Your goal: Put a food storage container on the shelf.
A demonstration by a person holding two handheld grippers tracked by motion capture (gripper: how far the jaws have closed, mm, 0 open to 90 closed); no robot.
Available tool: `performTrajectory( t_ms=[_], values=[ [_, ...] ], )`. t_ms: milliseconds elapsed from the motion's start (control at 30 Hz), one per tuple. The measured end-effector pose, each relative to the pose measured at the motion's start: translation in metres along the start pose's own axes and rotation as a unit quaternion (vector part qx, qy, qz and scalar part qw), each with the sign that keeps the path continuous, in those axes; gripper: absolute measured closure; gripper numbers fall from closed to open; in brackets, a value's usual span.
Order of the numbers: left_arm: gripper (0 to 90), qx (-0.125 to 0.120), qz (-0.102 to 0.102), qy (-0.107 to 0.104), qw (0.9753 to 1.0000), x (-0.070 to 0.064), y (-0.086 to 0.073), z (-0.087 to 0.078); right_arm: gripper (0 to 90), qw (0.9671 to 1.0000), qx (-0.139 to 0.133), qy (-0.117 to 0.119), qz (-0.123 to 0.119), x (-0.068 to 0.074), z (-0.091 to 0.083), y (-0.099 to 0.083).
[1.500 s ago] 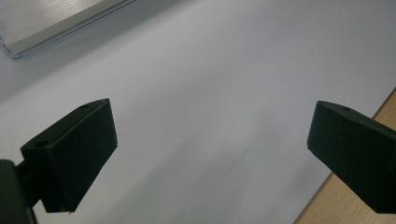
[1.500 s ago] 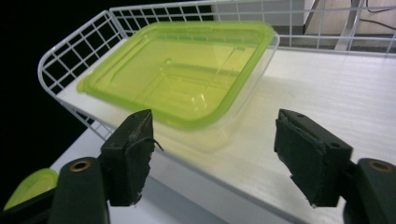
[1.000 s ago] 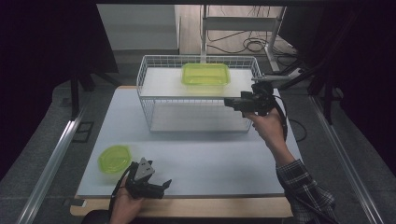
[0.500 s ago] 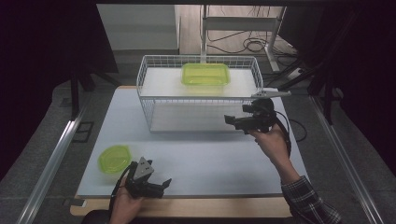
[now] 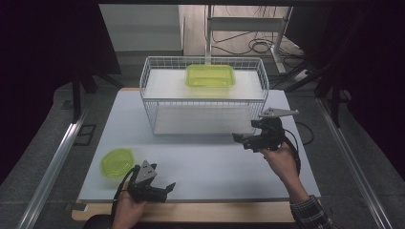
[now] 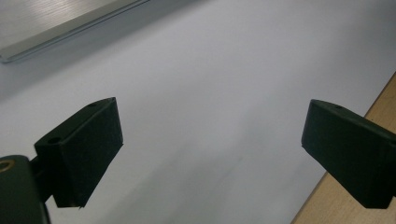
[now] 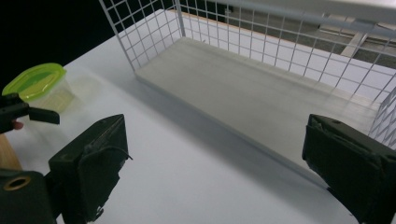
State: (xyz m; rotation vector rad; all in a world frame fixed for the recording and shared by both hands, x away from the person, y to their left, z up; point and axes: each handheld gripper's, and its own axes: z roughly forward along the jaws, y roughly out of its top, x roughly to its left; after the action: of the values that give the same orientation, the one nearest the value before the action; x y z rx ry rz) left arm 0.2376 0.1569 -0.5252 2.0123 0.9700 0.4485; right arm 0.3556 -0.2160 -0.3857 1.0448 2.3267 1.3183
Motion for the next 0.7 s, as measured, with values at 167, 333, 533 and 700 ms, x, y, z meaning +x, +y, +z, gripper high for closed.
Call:
performTrajectory(
  t_ms=[167, 333, 533, 700],
  values=[
    [5.0, -0.001, -0.008, -0.005, 0.9999, 0.001, 0.0, -0.001, 5.2, 1.0, 0.003, -0.001, -0.005, 0.004, -0.001, -0.013],
    [4.6, 0.006, -0.003, 0.0, 1.0, 0.0, 0.0, -0.002, 4.6, 1.0, 0.002, -0.002, -0.005, 0.007, -0.001, -0.03],
    [4.4, 0.009, -0.011, 0.001, 0.9999, 0.002, 0.001, -0.004, 4.4, 0.9998, 0.012, -0.01, -0.011, 0.01, 0.003, -0.052],
    [4.1, 0.009, -0.011, 0.002, 0.9999, 0.001, 0.001, -0.004, 4.4, 0.9996, 0.018, -0.017, -0.014, 0.01, 0.005, -0.066]
  ],
)
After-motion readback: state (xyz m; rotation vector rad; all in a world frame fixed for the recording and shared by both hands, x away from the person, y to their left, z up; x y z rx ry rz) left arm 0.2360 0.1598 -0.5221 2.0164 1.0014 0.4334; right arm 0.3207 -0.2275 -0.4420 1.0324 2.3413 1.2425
